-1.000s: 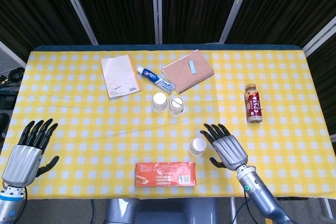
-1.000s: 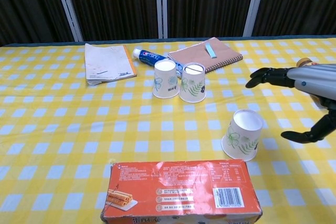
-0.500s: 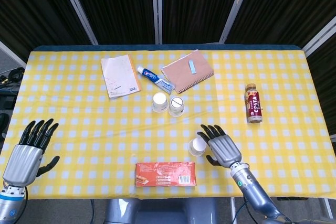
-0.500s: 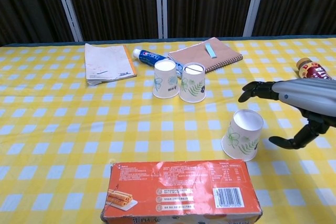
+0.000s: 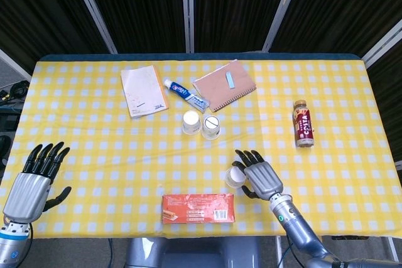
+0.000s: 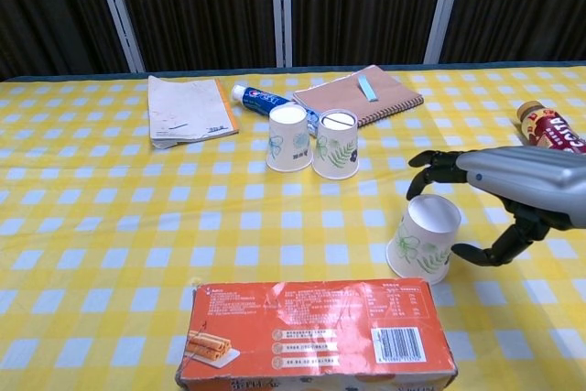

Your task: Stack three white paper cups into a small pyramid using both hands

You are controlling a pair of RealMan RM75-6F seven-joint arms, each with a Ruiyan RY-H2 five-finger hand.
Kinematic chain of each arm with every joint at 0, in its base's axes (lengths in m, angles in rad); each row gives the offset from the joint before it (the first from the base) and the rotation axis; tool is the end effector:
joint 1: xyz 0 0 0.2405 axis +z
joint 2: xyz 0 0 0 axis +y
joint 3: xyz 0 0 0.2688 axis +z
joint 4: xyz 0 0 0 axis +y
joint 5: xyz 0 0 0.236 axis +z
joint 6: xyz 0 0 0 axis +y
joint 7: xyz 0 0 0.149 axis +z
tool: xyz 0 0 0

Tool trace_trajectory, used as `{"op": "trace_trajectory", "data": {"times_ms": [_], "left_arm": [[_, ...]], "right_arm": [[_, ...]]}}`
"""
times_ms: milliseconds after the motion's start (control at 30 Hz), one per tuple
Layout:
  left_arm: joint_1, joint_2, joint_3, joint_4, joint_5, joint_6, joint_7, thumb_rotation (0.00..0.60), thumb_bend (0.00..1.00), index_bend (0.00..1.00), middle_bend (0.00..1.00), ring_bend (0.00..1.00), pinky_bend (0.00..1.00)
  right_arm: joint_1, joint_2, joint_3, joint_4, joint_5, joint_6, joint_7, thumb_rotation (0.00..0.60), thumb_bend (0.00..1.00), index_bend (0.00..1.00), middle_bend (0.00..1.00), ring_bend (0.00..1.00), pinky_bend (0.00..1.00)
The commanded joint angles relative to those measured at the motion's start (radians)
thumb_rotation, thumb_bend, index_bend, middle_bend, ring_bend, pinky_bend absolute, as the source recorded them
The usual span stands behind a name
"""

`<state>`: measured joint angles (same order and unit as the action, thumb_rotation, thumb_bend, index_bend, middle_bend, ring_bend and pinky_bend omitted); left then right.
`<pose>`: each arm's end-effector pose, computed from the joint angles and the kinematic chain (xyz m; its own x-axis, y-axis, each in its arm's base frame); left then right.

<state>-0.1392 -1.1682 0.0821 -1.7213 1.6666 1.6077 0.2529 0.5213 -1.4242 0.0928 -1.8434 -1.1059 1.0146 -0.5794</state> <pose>-0.2747 0.1689 0.1086 0.4783 -0.0446 0.8771 0.8534 -0.2120 -0.4761 -0.1728 -0.2631 -0.0278 0.4626 -0.3881 0.7971 -0.8748 -0.3457 0.3394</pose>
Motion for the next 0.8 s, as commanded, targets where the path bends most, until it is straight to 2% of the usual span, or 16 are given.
{"op": "trace_trajectory", "data": {"times_ms": [33, 133, 333, 667, 800], "left_arm": [[0.002, 0.002, -0.003, 0.000, 0.001, -0.002, -0.005, 0.600, 0.25, 0.00, 0.00, 0.00, 0.00], [0.004, 0.004, -0.007, 0.000, 0.001, -0.005, -0.009, 0.600, 0.25, 0.00, 0.00, 0.00, 0.00], [0.009, 0.007, -0.017, 0.001, 0.003, -0.014, -0.017, 0.600, 0.25, 0.00, 0.00, 0.00, 0.00], [0.010, 0.015, -0.027, 0.004, 0.001, -0.034, -0.034, 0.600, 0.25, 0.00, 0.00, 0.00, 0.00], [0.006, 0.016, -0.034, 0.006, -0.013, -0.053, -0.041, 0.600, 0.25, 0.00, 0.00, 0.00, 0.00]], "right_arm": [[0.006, -0.014, -0.002, 0.013, 0.003, 0.007, -0.006, 0.600, 0.32, 0.34, 0.04, 0.00, 0.00], [0.007, -0.026, 0.000, 0.017, -0.007, 0.023, 0.001, 0.600, 0.33, 0.39, 0.08, 0.00, 0.00], [0.013, -0.031, 0.001, 0.008, -0.038, 0.053, 0.006, 0.600, 0.33, 0.40, 0.09, 0.00, 0.00], [0.054, 0.031, 0.084, -0.089, -0.027, 0.099, -0.031, 0.600, 0.33, 0.40, 0.09, 0.00, 0.00], [0.098, 0.036, 0.137, -0.110, 0.003, 0.096, -0.056, 0.600, 0.33, 0.40, 0.09, 0.00, 0.00]]}}
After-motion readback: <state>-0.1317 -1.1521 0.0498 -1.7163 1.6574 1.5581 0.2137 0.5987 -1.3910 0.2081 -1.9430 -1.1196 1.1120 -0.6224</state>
